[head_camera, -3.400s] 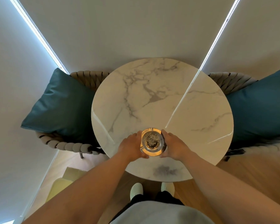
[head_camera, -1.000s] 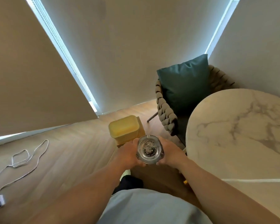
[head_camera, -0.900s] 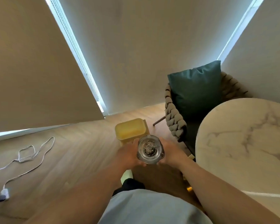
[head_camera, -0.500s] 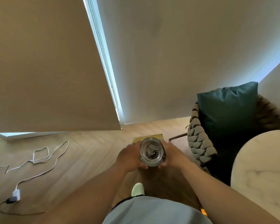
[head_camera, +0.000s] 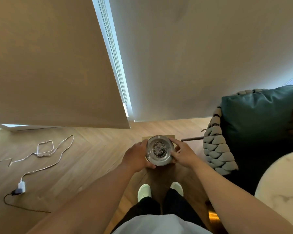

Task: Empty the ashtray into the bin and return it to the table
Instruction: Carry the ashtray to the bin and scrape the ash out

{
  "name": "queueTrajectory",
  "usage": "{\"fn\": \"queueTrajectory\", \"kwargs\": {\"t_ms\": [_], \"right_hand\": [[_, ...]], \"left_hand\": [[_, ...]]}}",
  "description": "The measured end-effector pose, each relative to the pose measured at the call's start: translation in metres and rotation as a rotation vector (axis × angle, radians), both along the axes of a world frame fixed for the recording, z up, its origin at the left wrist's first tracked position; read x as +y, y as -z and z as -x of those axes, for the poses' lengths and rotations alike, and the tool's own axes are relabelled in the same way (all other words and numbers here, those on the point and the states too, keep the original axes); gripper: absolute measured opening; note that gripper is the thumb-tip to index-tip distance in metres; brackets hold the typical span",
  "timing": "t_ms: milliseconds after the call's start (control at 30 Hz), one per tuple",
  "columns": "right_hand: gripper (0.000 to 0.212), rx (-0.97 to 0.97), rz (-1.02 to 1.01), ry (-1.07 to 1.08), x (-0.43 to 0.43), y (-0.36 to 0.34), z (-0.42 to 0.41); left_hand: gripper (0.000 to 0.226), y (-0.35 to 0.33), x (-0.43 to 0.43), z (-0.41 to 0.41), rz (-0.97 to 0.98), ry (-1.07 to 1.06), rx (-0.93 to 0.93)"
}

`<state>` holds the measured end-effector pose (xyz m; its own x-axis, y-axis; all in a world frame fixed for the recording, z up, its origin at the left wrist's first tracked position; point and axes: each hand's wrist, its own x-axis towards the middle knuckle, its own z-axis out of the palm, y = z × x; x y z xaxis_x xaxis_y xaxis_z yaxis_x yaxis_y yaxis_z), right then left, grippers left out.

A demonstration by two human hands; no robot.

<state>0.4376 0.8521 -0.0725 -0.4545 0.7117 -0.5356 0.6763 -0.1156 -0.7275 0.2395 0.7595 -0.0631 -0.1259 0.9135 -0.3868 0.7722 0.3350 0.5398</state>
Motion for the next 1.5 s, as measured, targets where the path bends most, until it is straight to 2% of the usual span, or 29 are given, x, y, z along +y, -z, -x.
{"fn": "queueTrajectory", "kwargs": {"t_ms": [200,367,500,767,1167,1500], "right_hand": [[0.064,0.106,0.140,0.192,0.020,0.024,-0.002],[0.022,0.155,0.227,0.419,0.033,0.048,-0.009],[0.016,0.210,0.315,0.507,0.038,0.068,-0.008],[0.012,0.212,0.462,0.588,0.057,0.113,-0.008],[0.009,0.190,0.464,0.599,0.074,0.192,-0.008],[0.010,0.154,0.424,0.610,0.083,0.292,-0.011]], "left_hand": [[0.098,0.021,0.020,-0.005,0.005,-0.047,0.000],[0.098,0.043,0.037,-0.009,-0.002,-0.086,-0.040],[0.098,0.062,0.044,-0.013,-0.004,-0.111,-0.058],[0.106,0.112,0.057,-0.013,-0.036,-0.124,-0.062],[0.111,0.197,0.074,-0.006,-0.026,-0.071,-0.081],[0.115,0.300,0.091,0.012,0.042,0.073,0.040]]}}
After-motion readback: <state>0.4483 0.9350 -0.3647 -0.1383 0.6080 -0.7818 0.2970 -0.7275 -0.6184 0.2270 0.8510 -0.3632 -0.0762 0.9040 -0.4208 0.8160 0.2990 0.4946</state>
